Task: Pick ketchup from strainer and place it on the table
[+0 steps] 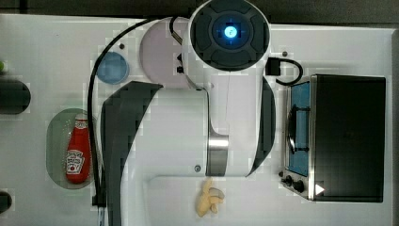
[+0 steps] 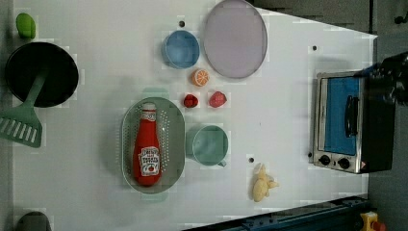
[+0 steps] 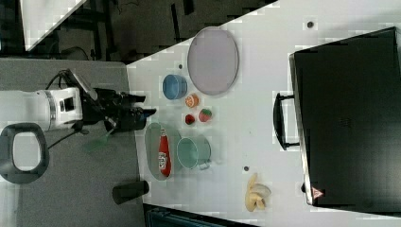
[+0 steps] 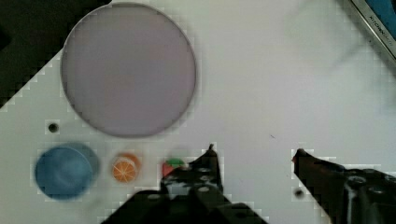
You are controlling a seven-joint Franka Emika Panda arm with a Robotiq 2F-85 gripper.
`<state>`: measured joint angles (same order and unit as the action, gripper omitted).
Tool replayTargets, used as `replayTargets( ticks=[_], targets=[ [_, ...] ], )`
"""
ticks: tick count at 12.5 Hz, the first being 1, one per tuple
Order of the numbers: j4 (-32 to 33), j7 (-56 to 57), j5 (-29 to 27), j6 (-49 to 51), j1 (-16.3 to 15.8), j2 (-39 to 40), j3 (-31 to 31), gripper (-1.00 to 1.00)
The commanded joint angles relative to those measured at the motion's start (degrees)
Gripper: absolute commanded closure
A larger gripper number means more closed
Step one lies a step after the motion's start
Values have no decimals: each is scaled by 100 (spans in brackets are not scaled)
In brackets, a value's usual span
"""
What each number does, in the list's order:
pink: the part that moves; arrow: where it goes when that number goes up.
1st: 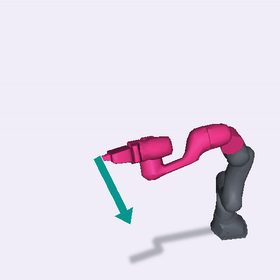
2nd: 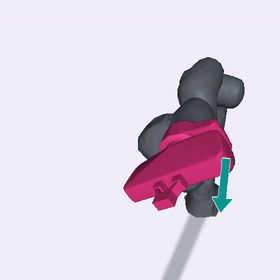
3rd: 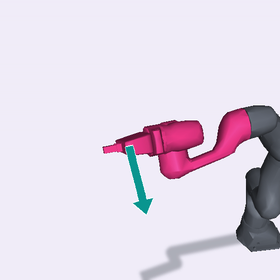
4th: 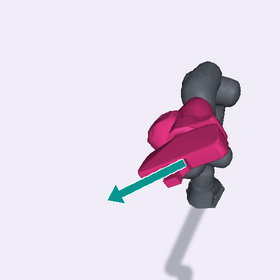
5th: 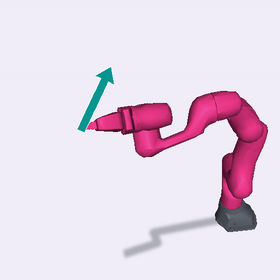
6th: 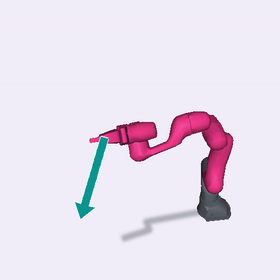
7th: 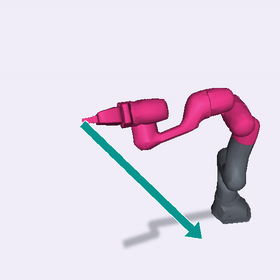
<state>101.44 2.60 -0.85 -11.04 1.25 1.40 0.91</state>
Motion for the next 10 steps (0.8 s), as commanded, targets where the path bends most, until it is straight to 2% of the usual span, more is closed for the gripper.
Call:
replayTargets(
  ticks=[1, 3, 6, 10],
  targets=[
    [387, -377, -107, 1319, 613, -1489, 258, -60],
    [388, -377, -110, 1187, 585, -1464, 350, -99],
    [390, -378, -111, 816, 460, -1319, 779, -100],
    [392, -382, -110, 565, 316, -1008, 1659, -100]
  ],
)
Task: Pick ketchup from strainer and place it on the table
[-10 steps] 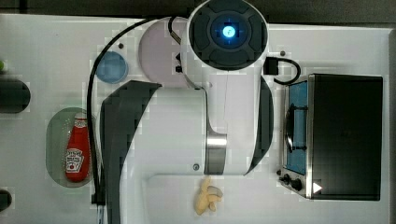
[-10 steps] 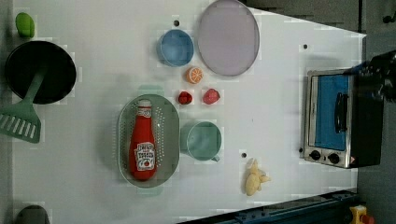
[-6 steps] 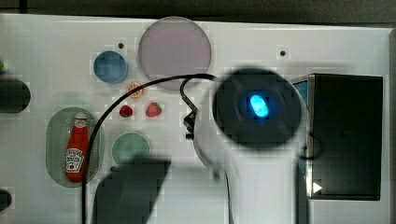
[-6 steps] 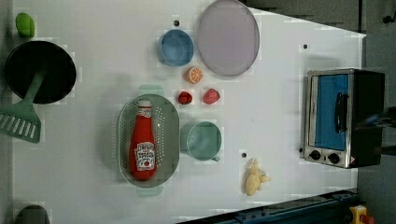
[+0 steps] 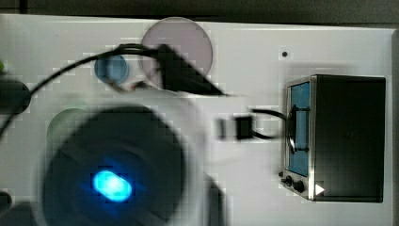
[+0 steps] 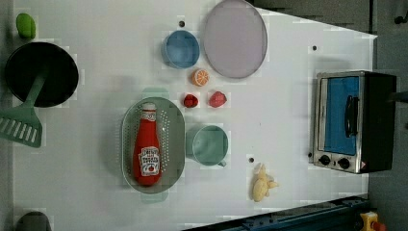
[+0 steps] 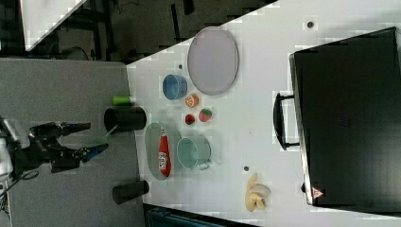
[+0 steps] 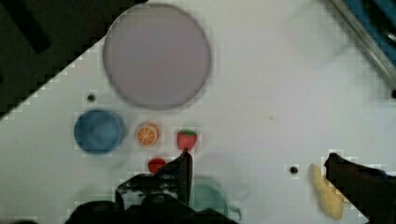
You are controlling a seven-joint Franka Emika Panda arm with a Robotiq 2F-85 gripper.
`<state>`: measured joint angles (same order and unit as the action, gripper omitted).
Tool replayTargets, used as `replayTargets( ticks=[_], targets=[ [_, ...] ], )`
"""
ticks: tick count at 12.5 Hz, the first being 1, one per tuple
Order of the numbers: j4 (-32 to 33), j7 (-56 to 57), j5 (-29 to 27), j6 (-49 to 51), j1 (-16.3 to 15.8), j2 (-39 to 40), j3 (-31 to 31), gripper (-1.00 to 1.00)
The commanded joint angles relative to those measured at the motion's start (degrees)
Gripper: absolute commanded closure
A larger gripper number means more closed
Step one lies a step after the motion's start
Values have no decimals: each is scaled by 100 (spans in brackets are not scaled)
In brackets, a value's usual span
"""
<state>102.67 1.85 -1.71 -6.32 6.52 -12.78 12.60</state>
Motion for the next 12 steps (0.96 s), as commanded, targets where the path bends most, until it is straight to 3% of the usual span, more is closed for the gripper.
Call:
replayTargets(
  ticks=[1, 8, 12],
  targets=[
    [272, -311, -22, 73, -235, 505, 744, -100],
    [425, -348, -15, -218, -356, 1202, 2464, -100],
    [1110, -354, -5, -1493, -401, 1598, 3109, -100]
  ],
)
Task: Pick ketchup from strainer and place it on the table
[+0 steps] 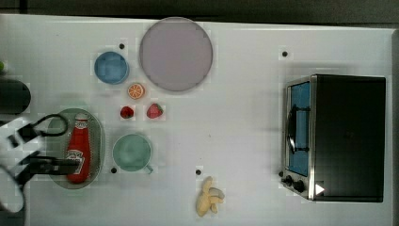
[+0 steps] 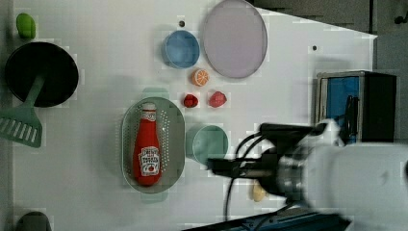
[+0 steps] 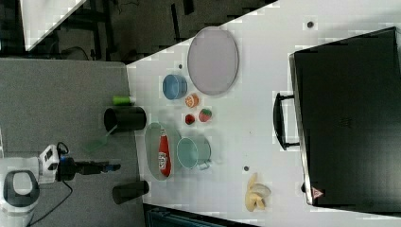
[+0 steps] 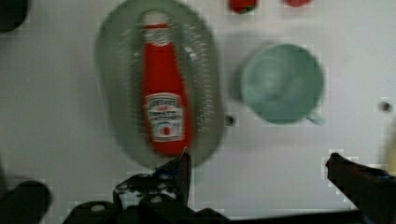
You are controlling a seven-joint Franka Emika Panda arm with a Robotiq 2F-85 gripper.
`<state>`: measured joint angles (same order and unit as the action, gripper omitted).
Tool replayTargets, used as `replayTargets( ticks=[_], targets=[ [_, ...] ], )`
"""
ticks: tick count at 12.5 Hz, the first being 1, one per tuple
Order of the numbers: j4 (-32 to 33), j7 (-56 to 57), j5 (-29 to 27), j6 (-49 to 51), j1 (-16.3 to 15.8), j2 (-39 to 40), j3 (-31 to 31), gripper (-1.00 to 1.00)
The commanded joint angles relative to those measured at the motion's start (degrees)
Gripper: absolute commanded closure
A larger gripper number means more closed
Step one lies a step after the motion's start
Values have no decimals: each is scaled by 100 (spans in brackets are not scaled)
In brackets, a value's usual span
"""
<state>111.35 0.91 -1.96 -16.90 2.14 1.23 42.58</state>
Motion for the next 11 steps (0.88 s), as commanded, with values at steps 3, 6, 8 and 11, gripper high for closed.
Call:
replayTargets(
  ticks=[3, 6, 8, 11],
  targets=[
    [985, -264, 233, -1825, -27, 479, 282, -100],
    [1614, -387, 724, -3012, -75, 847, 275, -100],
    [1850, -533, 822, -3585, -80, 1221, 273, -100],
    [1899, -702, 1077, -4124, -102, 1888, 255, -100]
  ],
)
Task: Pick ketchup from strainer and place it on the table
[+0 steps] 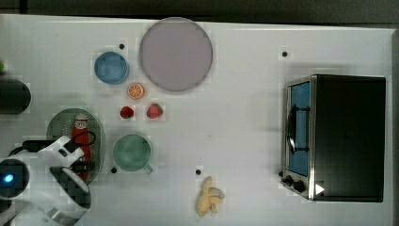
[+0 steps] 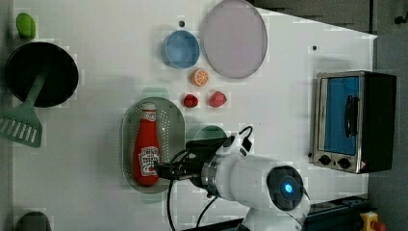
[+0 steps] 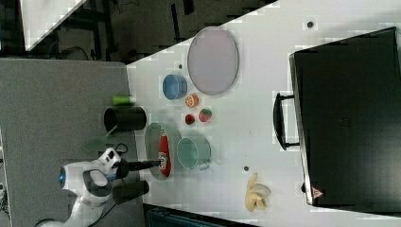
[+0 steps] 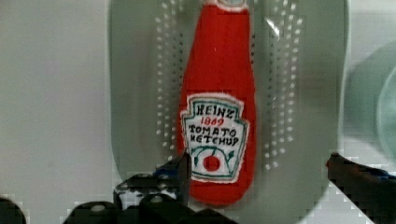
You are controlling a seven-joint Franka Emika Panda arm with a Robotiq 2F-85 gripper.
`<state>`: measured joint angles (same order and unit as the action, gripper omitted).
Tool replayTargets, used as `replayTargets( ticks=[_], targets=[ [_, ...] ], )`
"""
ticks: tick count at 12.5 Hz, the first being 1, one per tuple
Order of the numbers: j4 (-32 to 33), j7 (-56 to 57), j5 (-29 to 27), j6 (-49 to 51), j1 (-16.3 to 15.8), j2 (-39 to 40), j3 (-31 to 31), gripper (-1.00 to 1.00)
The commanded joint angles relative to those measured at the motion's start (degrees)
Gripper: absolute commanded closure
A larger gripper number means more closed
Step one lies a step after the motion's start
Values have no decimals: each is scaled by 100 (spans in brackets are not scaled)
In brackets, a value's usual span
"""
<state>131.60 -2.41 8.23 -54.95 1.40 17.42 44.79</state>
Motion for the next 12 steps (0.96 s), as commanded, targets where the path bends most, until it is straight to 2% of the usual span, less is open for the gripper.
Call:
replayTargets(
  ticks=[1, 7, 9, 10, 12],
  targets=[
    [-133, -469, 177, -450, -39, 476, 17, -100],
    [-195, -1263, 1174, -935, -292, 1249, -387, -100],
    [-304, -1323, 1274, -971, -439, 1397, -576, -100],
    [-364, -1324, 1282, -972, -530, 1468, -669, -91],
    [-489, -1360, 1282, -1034, -702, 1597, -803, -42]
  ],
)
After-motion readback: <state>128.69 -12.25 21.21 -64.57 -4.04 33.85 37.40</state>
